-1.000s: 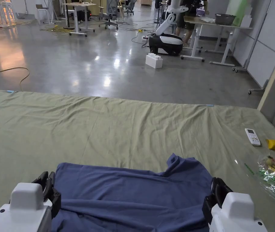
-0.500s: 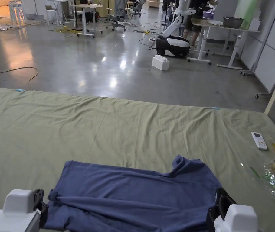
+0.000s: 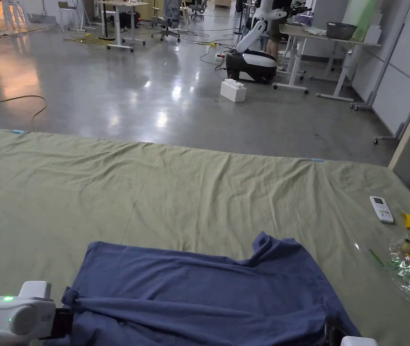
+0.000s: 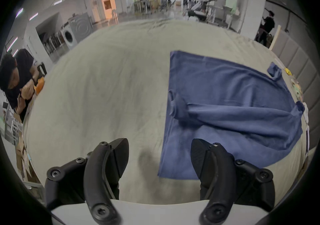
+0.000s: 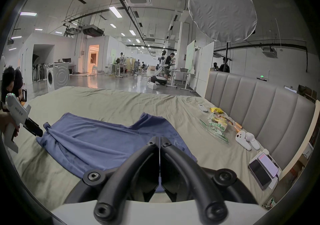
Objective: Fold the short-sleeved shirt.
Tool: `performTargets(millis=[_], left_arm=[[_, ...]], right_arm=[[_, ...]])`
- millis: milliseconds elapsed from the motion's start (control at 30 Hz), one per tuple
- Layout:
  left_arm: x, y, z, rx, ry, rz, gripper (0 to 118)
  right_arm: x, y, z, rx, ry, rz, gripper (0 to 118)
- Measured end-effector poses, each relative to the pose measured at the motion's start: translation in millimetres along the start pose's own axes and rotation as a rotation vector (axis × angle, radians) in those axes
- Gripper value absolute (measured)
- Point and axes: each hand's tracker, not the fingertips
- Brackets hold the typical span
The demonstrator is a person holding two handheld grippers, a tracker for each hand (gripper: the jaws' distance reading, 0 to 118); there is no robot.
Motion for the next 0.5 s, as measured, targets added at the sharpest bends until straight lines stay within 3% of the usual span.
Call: performTargets(millis=[100,200,267,367,500], left_arm=[[9,-6,-14,-0.114,0.034,-0.027,79],[11,-7,-6,-0.068,0.026,-0.021,82],[19,-11,1,-0.067,0.02,-0.048,76],[27,-12,7,-0.07,-0.008,-0.106,48],[36,-15,8,-0.083,-0.032,-0.202,8]], right_arm=[[0,0,1,-0.025,-0.005,0.004,2],[1,-4,1,-0.057,-0.003,0.0,2],[6,-17,-3,-0.08,-0.002,0.0,2],[9,-24,-8,-0.111,-0.001,-0.005,2],[17,-25,-6,-0.156,0.006,-0.077,2]])
